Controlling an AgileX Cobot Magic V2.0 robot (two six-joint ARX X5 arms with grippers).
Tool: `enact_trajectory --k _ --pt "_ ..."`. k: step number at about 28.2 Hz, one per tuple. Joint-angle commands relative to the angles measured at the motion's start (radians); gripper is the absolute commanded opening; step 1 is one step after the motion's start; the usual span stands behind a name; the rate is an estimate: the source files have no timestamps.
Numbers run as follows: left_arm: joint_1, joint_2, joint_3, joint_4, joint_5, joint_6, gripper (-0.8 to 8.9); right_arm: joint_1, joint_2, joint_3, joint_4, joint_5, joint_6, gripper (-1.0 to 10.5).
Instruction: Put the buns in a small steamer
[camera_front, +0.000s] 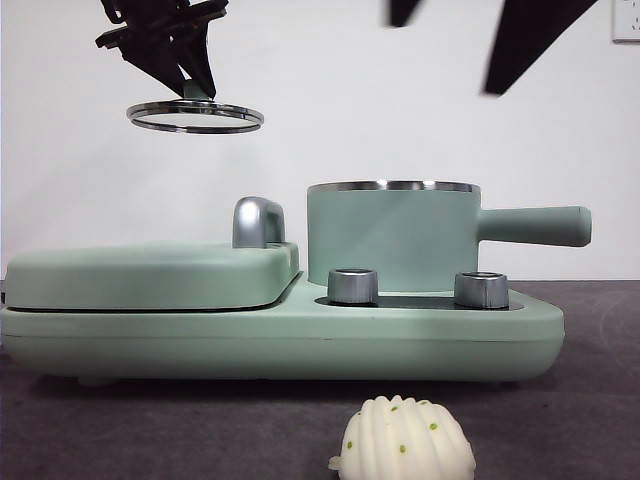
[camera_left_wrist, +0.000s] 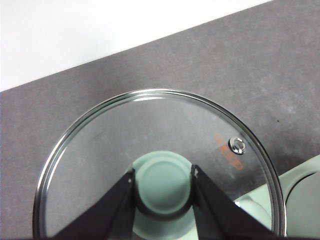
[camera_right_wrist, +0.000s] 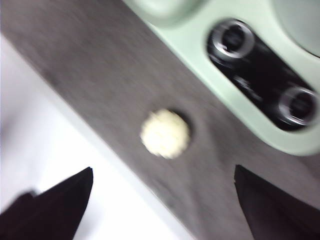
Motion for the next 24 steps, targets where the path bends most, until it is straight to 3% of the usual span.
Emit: enact_trajectory --k 1,8,24 --pt "-0.002 -0.01 0.042 0.027 0.005 -0.008 0.18 0.062 0.013 -0.105 0.109 0.026 0.166 4.5" --pt "-0.002 -0.01 0.042 0.023 0.005 -0.008 0.18 0.136 0.073 -0.28 0.324 0.026 0.208 4.5" --pt "-0.002 -0.01 0.042 0.021 0.005 -0.009 0.18 0.126 0.266 -0.302 0.378 0.06 0.157 4.5"
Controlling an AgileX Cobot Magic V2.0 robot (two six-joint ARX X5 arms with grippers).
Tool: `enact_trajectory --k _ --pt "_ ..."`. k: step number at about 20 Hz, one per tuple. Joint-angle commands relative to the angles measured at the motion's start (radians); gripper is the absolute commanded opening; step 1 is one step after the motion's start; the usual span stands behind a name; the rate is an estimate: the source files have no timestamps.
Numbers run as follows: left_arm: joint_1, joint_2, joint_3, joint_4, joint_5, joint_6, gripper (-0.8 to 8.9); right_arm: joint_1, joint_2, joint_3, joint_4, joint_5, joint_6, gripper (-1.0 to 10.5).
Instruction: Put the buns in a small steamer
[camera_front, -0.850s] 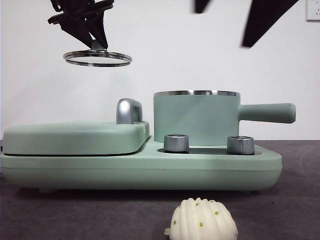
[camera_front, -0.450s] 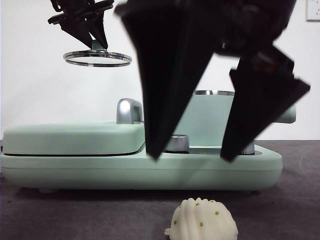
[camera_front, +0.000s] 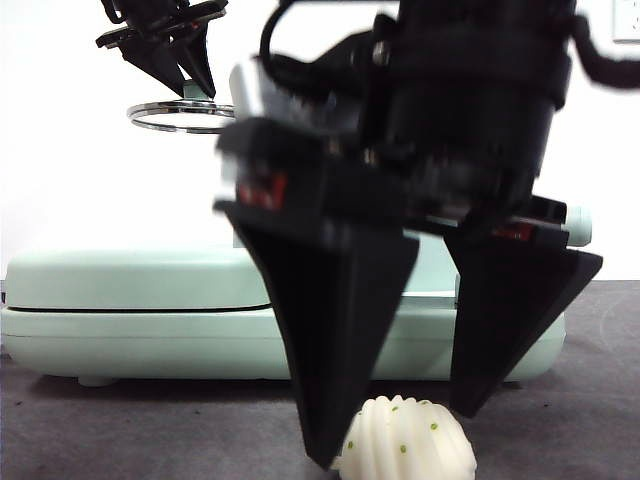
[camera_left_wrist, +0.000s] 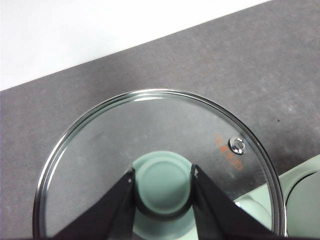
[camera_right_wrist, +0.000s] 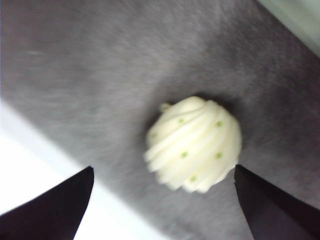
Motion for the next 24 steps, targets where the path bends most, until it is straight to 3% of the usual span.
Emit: enact_trajectory --k 1,5,10,13,16,20,24 --pt "-0.002 -0.01 0.042 0.023 0.005 -0.009 0.18 0.004 0.033 0.003 0.015 0.031 -0.016 4.5" --pt "-0.002 -0.01 0.042 0.023 0.006 -0.009 0.18 -0.016 0.046 0.003 0.014 0.026 -0.039 3.5" --pt "-0.002 -0.01 0.042 0.023 0.005 -0.009 0.18 -0.048 0.052 0.003 0.018 -0.051 -0.058 3.5" --pt "-0.002 -0.01 0.041 0.023 0.006 -0.009 0.18 -0.066 0.058 0.003 0.027 -0.052 -0.064 3.3" --pt "-0.002 -0.01 0.041 0.023 0.005 -0.011 0.18 -0.072 0.058 0.003 0.03 -0.052 -0.065 1.7" --pt "-0.002 -0.01 0.041 0.022 0.005 -0.011 0.18 -0.072 0.058 0.002 0.03 -0.051 -0.065 1.7" --pt "-0.002 -0.01 0.041 0.022 0.005 -0.011 0.18 -0.072 0.059 0.002 0.036 -0.05 -0.064 0.1"
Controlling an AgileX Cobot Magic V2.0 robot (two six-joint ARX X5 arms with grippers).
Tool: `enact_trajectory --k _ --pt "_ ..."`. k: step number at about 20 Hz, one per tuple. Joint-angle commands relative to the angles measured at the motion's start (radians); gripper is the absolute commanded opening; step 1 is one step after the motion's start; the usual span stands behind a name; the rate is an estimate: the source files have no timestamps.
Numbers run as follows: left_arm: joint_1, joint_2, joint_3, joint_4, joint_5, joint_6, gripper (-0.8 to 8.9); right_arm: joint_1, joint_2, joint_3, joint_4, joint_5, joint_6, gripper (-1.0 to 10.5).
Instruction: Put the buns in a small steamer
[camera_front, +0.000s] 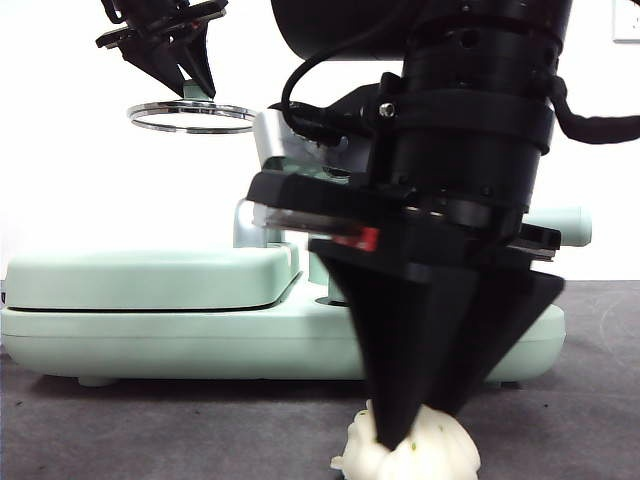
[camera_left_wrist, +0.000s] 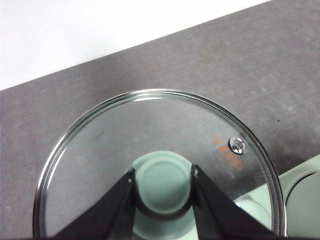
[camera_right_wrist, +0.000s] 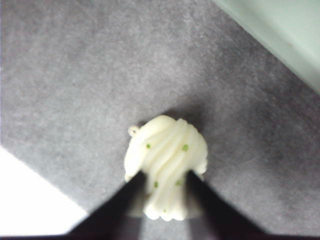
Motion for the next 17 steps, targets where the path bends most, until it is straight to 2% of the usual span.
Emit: enact_trajectory --k 1,5,10,13,17 --pt "-0.002 -0.01 0.041 0.022 0.005 -0.008 0.18 0.01 0.019 0.003 0.01 0.002 -0.01 0.1" --pt "-0.002 -0.01 0.041 0.022 0.005 -0.008 0.18 0.003 0.011 0.08 -0.074 -0.01 0.002 0.1" --pt "-0.002 -0.01 0.041 0.022 0.006 -0.008 0.19 -0.037 0.011 0.374 -0.336 0.006 -0.068 0.1" --pt "-0.002 -0.01 0.041 0.022 0.005 -0.008 0.18 -0.123 0.013 0.577 -0.445 0.054 -0.137 0.1" --pt "-0.002 -0.01 0.041 0.022 0.005 -0.008 0.18 -0.275 0.062 0.793 -0.489 0.053 -0.227 0.1"
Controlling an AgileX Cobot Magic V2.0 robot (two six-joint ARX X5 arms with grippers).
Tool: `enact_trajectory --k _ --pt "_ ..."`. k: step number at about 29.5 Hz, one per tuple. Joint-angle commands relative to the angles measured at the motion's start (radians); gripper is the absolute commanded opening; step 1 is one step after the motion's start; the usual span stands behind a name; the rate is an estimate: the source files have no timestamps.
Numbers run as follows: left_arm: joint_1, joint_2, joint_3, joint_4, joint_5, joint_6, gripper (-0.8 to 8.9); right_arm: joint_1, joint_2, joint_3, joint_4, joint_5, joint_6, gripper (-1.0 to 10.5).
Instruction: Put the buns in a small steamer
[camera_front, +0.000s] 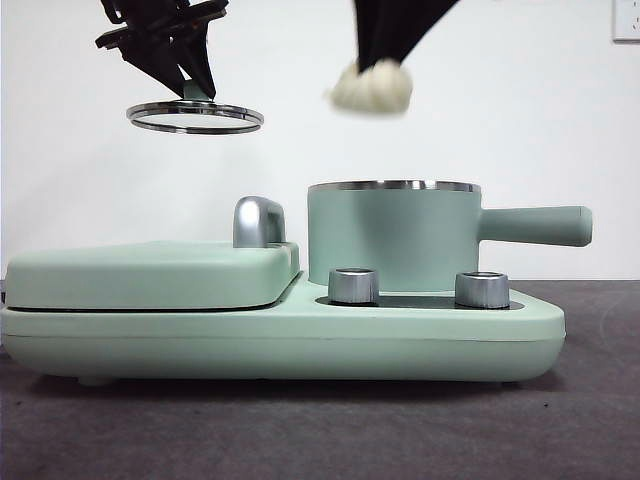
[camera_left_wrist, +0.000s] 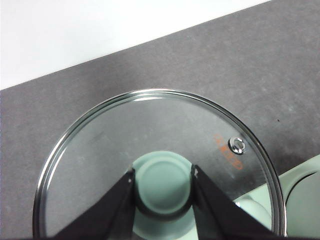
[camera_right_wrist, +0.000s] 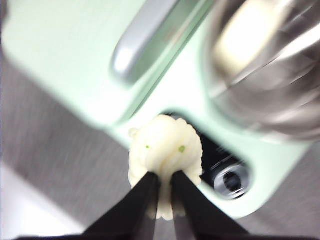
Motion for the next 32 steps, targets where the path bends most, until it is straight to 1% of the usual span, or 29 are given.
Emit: enact_trajectory --k 1,5,8,11,18,26,27,28,30,31,32 --pt "-0.002 -0.01 0.041 0.023 0.005 -0.008 0.18 -0.061 0.071 0.114 -0.035 0.003 -0.071 0.1" --pt "-0.002 -0.01 0.041 0.023 0.005 -0.008 0.18 -0.151 0.166 0.239 -0.09 0.0 -0.124 0.1" --pt "-0.002 -0.01 0.041 0.023 0.006 -0.008 0.18 -0.197 0.232 0.282 -0.097 -0.001 -0.15 0.1" --pt "-0.002 -0.01 0.041 0.023 0.005 -0.008 0.19 -0.228 0.285 0.285 -0.101 0.002 -0.162 0.1" --pt "-0.002 -0.01 0.041 0.023 0.005 -0.008 0.18 -0.269 0.374 0.285 -0.084 -0.009 -0.172 0.1" --pt "-0.002 -0.01 0.041 0.022 0.005 -0.008 0.18 -0.277 0.451 0.285 -0.071 -0.019 -0.174 0.2" --pt "-0.002 -0.01 0.041 0.022 0.005 -0.008 0.18 -0.279 0.452 0.285 -0.07 -0.018 -0.174 0.3" --pt "-0.002 -0.01 0.041 0.022 0.005 -0.008 0.18 -0.279 0.451 0.285 -0.063 -0.018 -0.174 0.7" --pt "-0.002 -0.01 0.041 0.022 0.005 -0.008 0.18 -0.279 0.451 0.285 -0.058 -0.019 -0.17 2.0" --pt "-0.002 -0.01 0.041 0.022 0.005 -0.008 0.18 -0.28 0.451 0.285 -0.057 -0.019 -0.17 2.6" --pt "-0.002 -0.01 0.041 0.022 0.005 -0.008 0.19 -0.28 0.451 0.285 -0.051 -0.019 -0.17 2.9"
